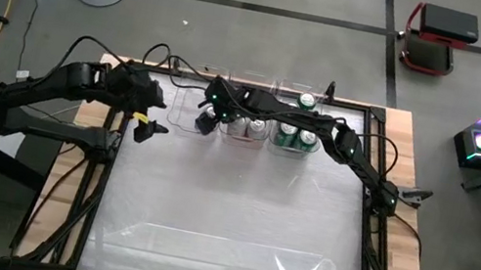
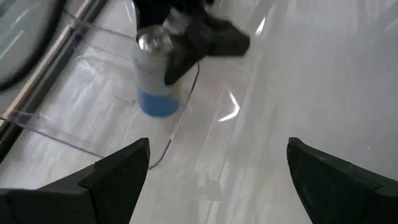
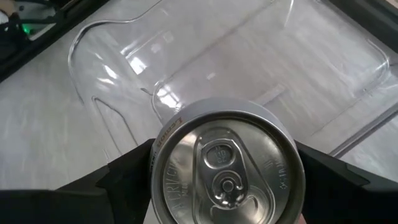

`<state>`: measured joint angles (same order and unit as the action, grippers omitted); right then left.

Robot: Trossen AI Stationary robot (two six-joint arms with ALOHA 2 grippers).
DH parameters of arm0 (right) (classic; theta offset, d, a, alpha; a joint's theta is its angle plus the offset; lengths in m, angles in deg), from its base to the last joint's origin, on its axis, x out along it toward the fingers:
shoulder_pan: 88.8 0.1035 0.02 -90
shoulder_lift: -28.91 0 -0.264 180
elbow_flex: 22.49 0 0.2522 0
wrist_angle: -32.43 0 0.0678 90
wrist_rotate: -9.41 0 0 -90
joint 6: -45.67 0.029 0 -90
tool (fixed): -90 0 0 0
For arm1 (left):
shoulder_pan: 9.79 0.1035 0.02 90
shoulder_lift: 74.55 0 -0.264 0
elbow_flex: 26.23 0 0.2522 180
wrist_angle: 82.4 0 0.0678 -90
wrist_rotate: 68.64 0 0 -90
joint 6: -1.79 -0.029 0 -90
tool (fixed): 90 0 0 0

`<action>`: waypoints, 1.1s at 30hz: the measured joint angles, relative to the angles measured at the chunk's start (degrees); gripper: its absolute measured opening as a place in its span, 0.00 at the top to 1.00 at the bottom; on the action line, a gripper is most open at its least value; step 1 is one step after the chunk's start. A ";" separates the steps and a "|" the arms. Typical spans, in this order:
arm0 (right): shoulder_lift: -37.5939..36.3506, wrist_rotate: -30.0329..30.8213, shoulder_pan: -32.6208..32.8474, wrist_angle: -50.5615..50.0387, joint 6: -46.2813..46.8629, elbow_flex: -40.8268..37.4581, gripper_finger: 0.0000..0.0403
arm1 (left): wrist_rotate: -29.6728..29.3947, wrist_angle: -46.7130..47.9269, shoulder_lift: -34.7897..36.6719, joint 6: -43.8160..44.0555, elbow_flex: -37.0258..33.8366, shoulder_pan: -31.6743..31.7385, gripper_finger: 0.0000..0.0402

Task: Sort soda cans
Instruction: Put the blue-white soda can into the left transparent bin

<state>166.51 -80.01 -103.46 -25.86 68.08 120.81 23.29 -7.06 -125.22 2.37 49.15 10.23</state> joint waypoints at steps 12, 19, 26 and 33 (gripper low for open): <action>0.11 -0.49 -0.08 1.01 -4.44 -0.07 0.23 | 0.52 -1.43 5.04 3.22 0.02 2.88 0.11; 0.14 -0.64 -0.13 0.82 -5.04 -0.09 0.14 | 0.39 -0.51 5.74 4.13 0.02 3.00 0.11; 0.13 -0.52 -0.71 1.57 -2.33 -0.09 0.11 | 0.41 1.27 7.82 6.26 0.02 3.00 0.11; 0.04 0.99 -0.30 0.64 -5.97 2.90 0.11 | 0.13 1.40 12.79 8.55 0.02 3.00 0.11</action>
<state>166.55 -79.01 -103.75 -25.22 62.11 123.72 23.42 -5.65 -112.43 10.92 49.18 13.23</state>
